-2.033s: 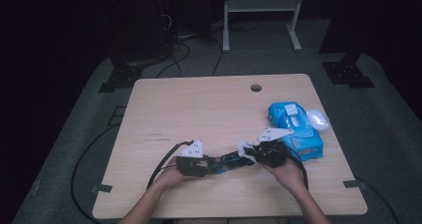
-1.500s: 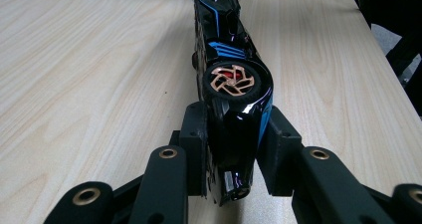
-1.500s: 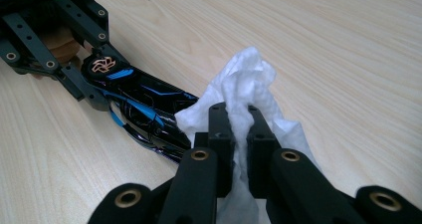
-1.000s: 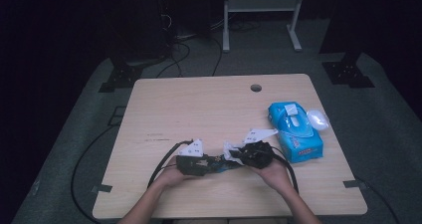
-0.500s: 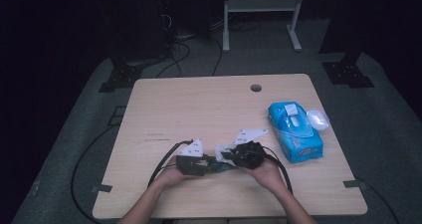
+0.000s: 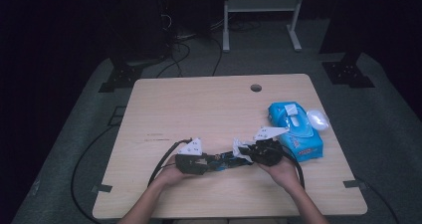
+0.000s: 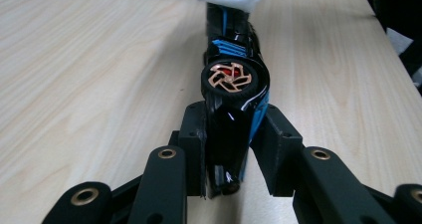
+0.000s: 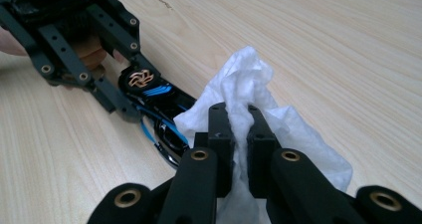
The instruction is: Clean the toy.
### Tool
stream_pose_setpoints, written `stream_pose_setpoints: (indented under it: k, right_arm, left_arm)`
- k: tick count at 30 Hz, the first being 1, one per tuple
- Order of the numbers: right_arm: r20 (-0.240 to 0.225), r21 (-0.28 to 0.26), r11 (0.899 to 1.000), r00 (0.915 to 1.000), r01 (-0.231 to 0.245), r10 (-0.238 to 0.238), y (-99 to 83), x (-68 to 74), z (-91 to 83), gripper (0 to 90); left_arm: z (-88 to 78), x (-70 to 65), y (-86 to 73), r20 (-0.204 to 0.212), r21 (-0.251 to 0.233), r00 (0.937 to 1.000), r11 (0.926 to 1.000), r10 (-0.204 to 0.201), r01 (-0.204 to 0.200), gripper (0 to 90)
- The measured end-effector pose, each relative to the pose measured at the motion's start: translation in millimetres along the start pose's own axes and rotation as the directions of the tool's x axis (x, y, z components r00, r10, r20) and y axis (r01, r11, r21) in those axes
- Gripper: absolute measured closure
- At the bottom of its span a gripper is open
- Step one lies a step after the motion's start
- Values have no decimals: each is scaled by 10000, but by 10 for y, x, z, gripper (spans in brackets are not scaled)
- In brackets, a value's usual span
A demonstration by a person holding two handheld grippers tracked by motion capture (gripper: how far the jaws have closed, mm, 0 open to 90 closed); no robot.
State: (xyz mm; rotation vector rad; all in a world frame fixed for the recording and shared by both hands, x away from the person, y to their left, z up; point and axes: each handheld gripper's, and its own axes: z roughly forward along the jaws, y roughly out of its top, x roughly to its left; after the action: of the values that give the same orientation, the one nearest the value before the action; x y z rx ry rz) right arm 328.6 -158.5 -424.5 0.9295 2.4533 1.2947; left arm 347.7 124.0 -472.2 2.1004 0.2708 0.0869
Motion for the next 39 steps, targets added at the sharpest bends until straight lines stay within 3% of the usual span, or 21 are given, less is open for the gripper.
stream_pose_setpoints:
  k: [4, 25, 39]
  right_arm:
    - [34, -46, 10000, 10000, 13, -13, -20, 11, -14, 846]
    - [-257, -455, 9988, 9995, -189, 178, -126, 18, -65, 846]
    - [-128, -559, 9984, 9999, -13, 6, -158, 39, -86, 846]
  left_arm:
    - [-46, 26, 0, -200, -119, 9997, 9998, -129, 127, 677]
    - [-43, 22, 3, -214, -119, 9989, 9991, -407, 404, 653]
    - [-33, 4, 22, -433, -70, 9990, 10000, -53, 50, 653]
